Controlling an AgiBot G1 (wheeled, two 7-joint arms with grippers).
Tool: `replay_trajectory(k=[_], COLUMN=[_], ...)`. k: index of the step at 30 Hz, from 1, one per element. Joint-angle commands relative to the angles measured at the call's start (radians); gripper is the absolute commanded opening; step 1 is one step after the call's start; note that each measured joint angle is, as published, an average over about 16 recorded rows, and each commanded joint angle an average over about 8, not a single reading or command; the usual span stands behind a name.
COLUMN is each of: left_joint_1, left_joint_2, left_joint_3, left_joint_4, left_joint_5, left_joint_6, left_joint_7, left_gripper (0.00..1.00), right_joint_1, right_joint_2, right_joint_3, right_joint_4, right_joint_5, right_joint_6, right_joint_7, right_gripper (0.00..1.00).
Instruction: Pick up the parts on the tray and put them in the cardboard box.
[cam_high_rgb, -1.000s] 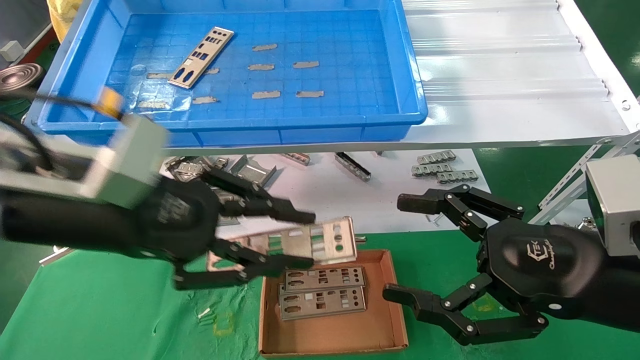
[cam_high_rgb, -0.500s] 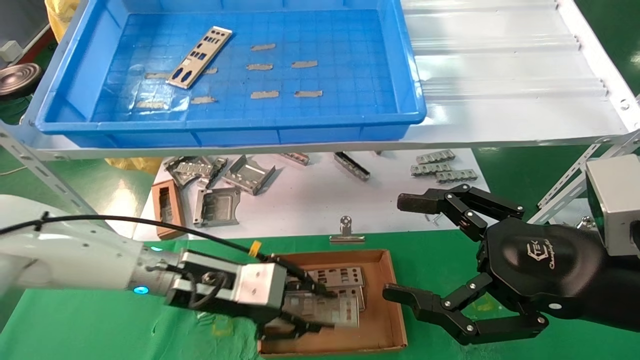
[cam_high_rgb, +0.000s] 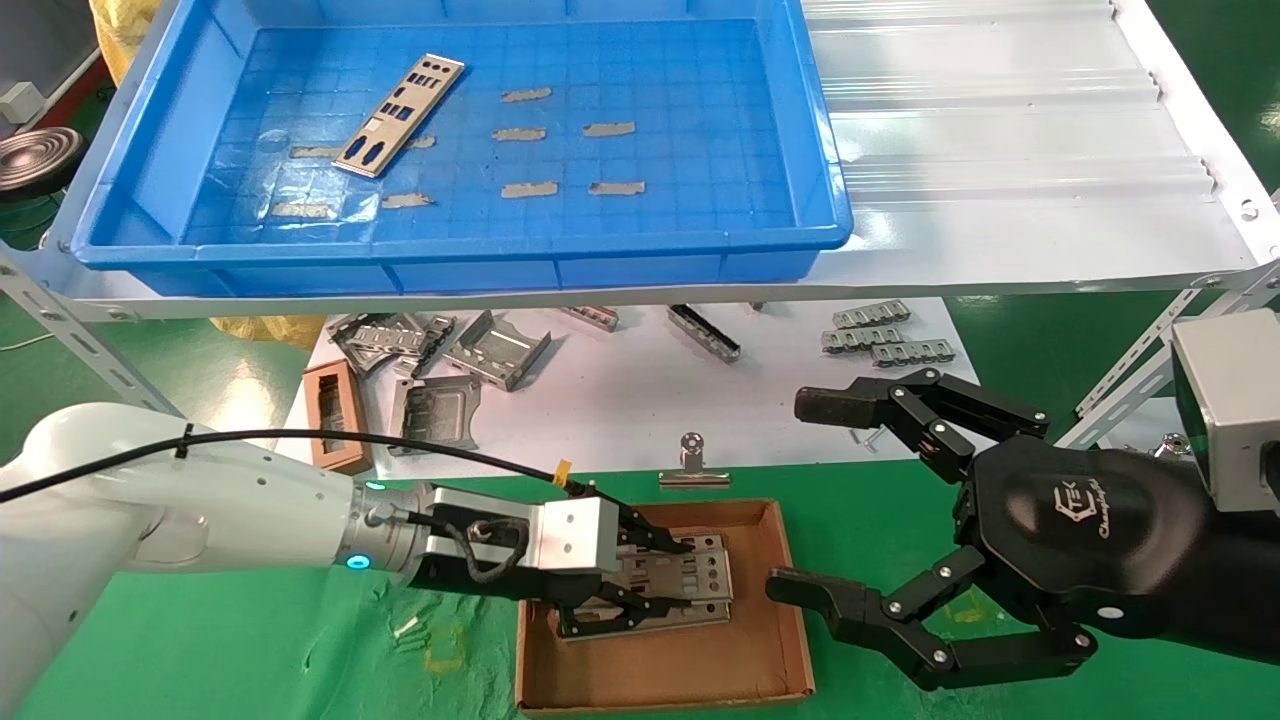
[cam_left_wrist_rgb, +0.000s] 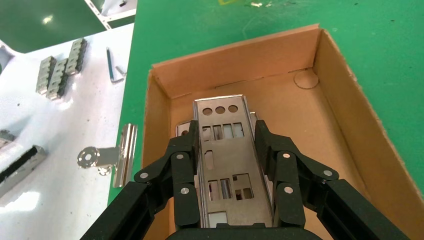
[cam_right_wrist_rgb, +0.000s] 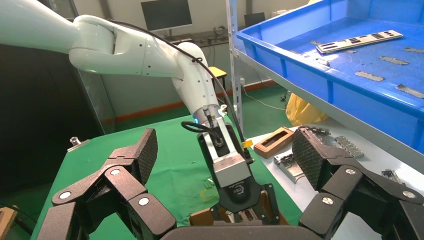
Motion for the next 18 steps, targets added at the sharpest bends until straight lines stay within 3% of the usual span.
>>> replay_trajectory(k=[1,11,18], left_joint_1=[-0.003,-0.031,-0.055], left_joint_2=[0.011,0.032,0.002], left_joint_3=[0.001,-0.007,-0.034], left_joint_4=[0.028,0.095,0.13], left_joint_5=[0.001,-0.005,-0.061], left_joint_6=[-0.004,0.005,0.129], left_joint_7=[0.004,0.065,0.004], left_gripper=[1.0,1.0,1.0], right_joint_1=[0.0,0.0,0.0], right_joint_2=[0.0,0.0,0.0], right_joint_3=[0.0,0.0,0.0], right_joint_4=[0.0,0.0,0.0], right_joint_5=[0.0,0.0,0.0], right_joint_6=[0.0,0.0,0.0], right_joint_7=[0.0,0.0,0.0], right_gripper=[1.0,1.0,1.0])
